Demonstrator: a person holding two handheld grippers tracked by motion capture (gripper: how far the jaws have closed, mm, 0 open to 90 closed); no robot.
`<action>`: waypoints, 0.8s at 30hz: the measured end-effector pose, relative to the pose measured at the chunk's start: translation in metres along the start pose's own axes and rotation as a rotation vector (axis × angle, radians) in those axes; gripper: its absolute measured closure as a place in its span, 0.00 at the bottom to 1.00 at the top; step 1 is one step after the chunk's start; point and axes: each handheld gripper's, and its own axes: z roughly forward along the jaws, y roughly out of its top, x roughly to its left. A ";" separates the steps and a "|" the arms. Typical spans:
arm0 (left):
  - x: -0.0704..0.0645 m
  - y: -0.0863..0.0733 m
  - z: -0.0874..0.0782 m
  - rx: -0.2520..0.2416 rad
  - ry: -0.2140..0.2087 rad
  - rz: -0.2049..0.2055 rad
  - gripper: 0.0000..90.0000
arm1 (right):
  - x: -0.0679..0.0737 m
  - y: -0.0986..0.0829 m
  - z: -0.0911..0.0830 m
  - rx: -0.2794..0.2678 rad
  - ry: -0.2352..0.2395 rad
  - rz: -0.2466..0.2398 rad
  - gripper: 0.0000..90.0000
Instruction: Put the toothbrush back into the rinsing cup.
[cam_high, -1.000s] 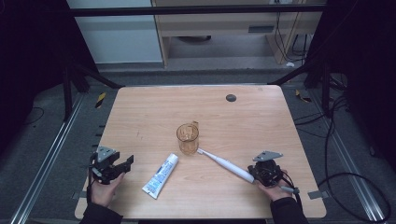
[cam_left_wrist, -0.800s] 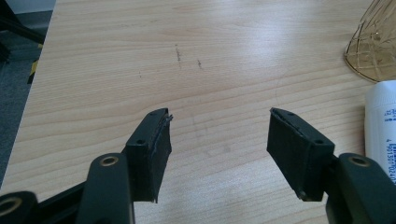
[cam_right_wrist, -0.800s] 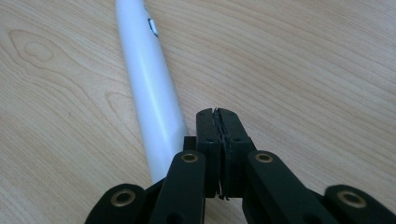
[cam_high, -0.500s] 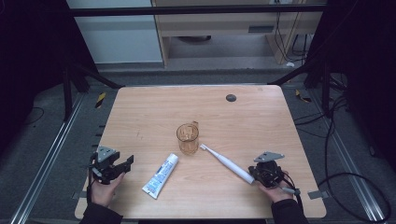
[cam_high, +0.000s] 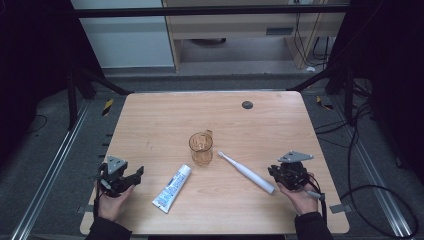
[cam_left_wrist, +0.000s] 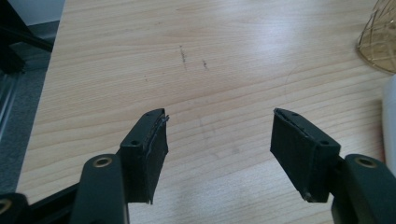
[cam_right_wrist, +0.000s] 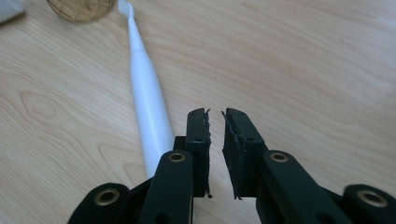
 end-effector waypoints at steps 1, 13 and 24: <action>0.000 0.000 0.000 0.000 0.002 0.006 0.40 | 0.001 0.003 0.000 -0.005 0.003 -0.005 0.86; 0.002 -0.001 0.006 0.001 0.013 0.032 0.37 | 0.009 0.041 -0.006 -0.035 0.051 -0.051 0.75; 0.002 -0.001 0.006 0.019 0.009 0.035 0.38 | 0.022 0.069 0.000 -0.001 0.068 -0.102 0.69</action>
